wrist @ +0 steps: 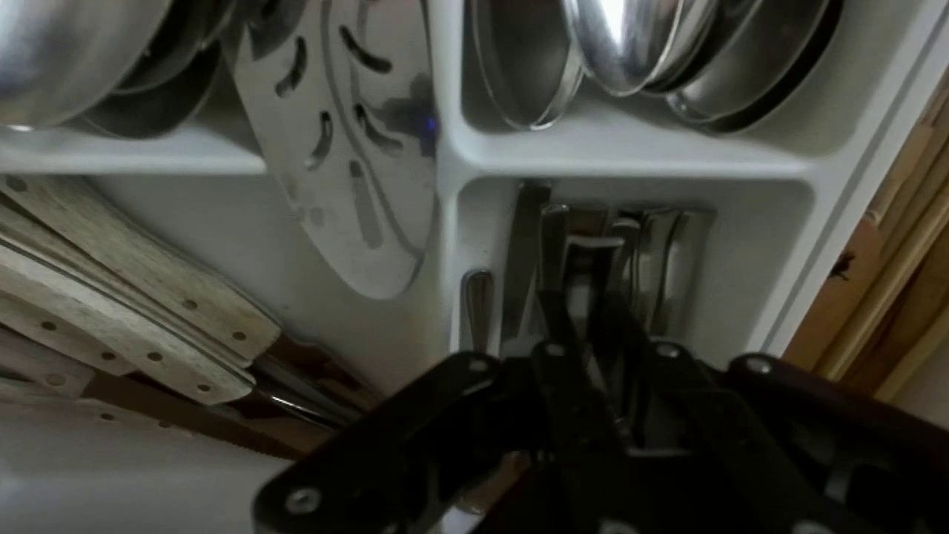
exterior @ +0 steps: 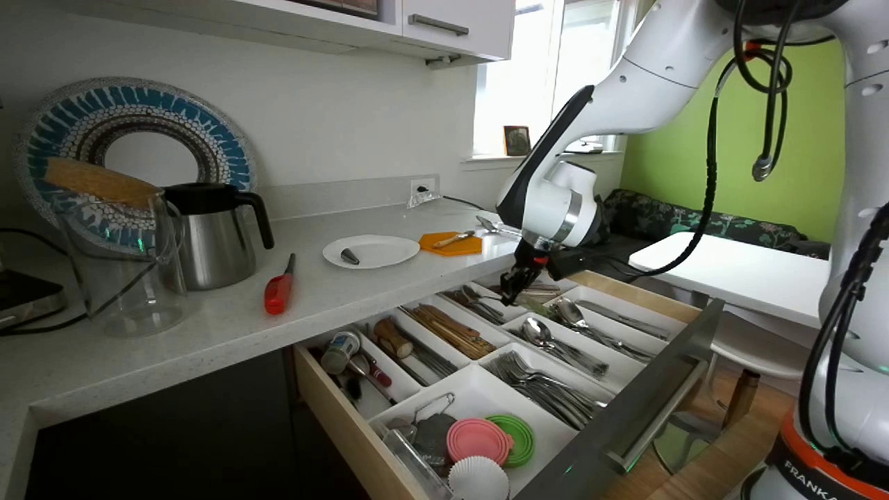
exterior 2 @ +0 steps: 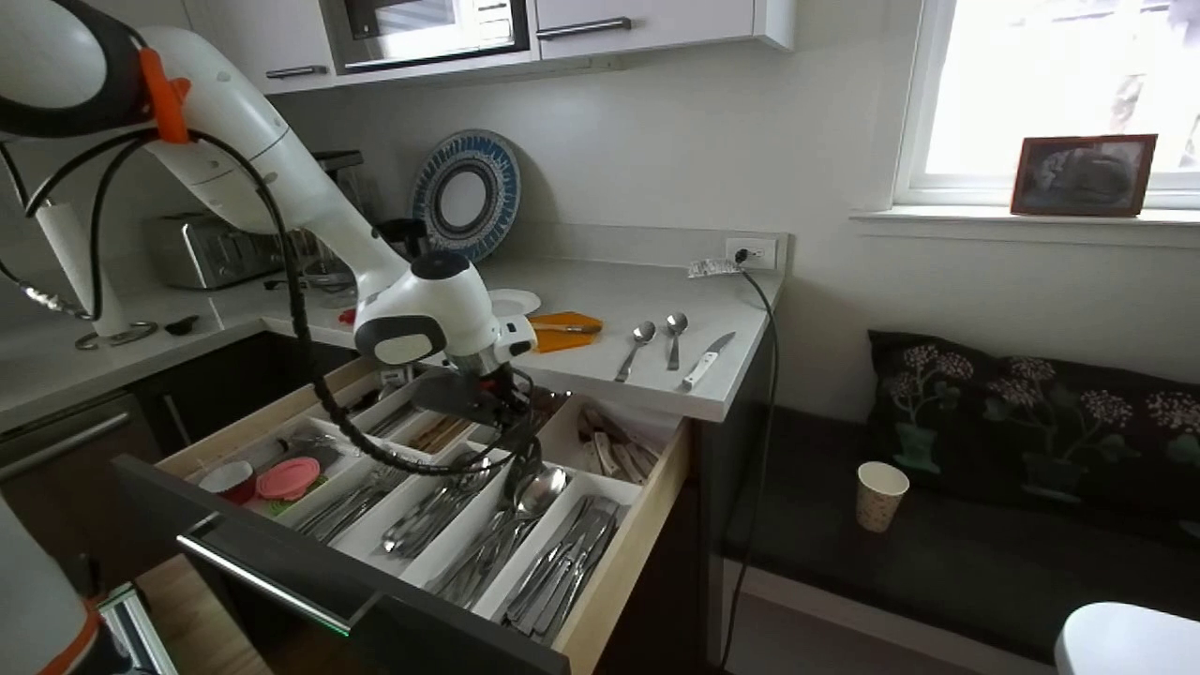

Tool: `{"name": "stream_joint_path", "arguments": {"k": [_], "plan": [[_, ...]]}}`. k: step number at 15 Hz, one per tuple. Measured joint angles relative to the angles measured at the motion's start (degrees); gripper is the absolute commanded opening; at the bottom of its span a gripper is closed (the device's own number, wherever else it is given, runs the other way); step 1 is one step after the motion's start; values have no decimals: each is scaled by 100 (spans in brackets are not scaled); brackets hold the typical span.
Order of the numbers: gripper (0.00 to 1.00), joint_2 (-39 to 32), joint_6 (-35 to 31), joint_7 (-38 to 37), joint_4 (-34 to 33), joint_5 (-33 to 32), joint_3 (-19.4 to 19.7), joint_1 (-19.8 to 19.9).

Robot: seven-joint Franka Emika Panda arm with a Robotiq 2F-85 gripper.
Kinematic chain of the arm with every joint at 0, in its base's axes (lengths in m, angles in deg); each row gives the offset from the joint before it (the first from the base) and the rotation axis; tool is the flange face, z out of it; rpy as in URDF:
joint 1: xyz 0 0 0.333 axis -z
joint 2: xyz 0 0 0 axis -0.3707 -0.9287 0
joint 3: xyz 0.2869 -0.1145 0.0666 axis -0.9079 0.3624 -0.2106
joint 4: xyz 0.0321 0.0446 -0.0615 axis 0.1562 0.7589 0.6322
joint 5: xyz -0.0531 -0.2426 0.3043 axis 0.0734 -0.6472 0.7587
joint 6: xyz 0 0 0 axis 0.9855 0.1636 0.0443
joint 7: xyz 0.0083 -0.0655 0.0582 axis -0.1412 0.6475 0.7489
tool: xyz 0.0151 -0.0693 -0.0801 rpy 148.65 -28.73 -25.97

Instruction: Pick up the silver spoon from the orange lunch box lid from and put it in the open drawer

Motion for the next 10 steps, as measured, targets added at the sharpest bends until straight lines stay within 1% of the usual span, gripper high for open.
{"name": "stream_joint_path", "arguments": {"k": [4,10], "plan": [[4,-223,-180,0,-92,-2,-27,-37],[4,-456,-466,0,-251,53,-217,-36]]}}
